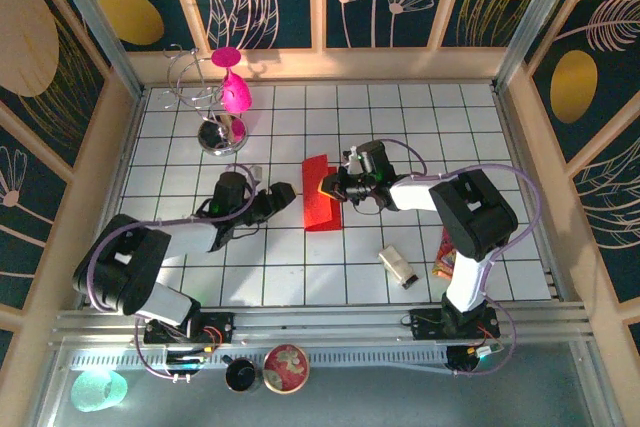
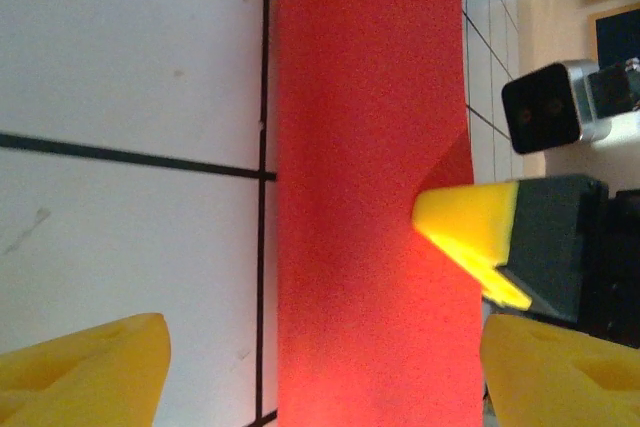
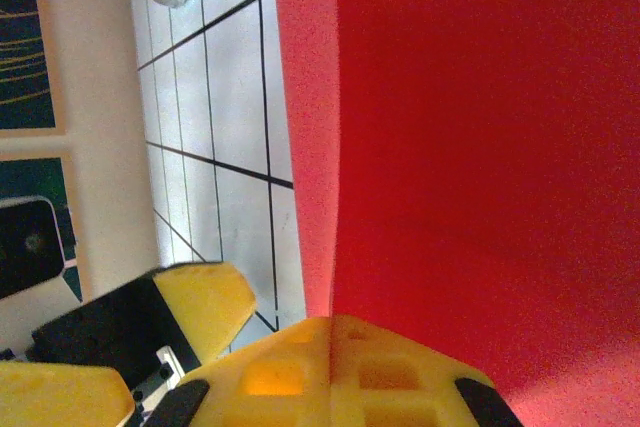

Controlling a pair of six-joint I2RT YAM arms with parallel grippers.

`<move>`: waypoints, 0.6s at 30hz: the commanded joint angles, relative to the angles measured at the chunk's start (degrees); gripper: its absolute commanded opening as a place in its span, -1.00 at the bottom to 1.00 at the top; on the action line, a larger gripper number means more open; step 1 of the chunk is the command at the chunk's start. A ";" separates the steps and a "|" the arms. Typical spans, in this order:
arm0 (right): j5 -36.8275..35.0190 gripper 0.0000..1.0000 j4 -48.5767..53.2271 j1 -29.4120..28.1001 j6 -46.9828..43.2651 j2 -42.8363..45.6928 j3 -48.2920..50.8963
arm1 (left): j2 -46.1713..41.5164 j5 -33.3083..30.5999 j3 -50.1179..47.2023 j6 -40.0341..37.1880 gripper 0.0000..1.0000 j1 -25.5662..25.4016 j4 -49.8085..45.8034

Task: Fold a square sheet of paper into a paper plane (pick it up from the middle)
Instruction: First fold in half a square sheet of paper at the center of the table.

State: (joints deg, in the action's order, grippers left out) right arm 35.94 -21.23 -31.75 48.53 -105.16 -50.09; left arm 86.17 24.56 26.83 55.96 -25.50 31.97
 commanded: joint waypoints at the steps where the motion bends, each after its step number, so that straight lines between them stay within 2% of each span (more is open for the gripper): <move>1: 1.77 -1.00 0.05 0.06 -1.28 -0.73 0.26 | 2.66 -1.80 4.54 0.81 0.55 -1.53 0.16; 7: 0.62 -1.00 2.25 2.11 -2.67 -0.06 -0.45 | 7.01 -5.50 10.09 -1.53 0.42 -3.50 -6.80; 18: 0.15 -1.00 3.80 3.44 -4.66 -0.23 0.20 | 17.09 -5.25 19.74 -3.55 0.11 -5.85 -12.45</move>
State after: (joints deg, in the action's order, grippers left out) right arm 36.07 -18.15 -28.91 45.06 -105.16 -50.11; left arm 102.10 20.21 44.03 53.95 -31.07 22.72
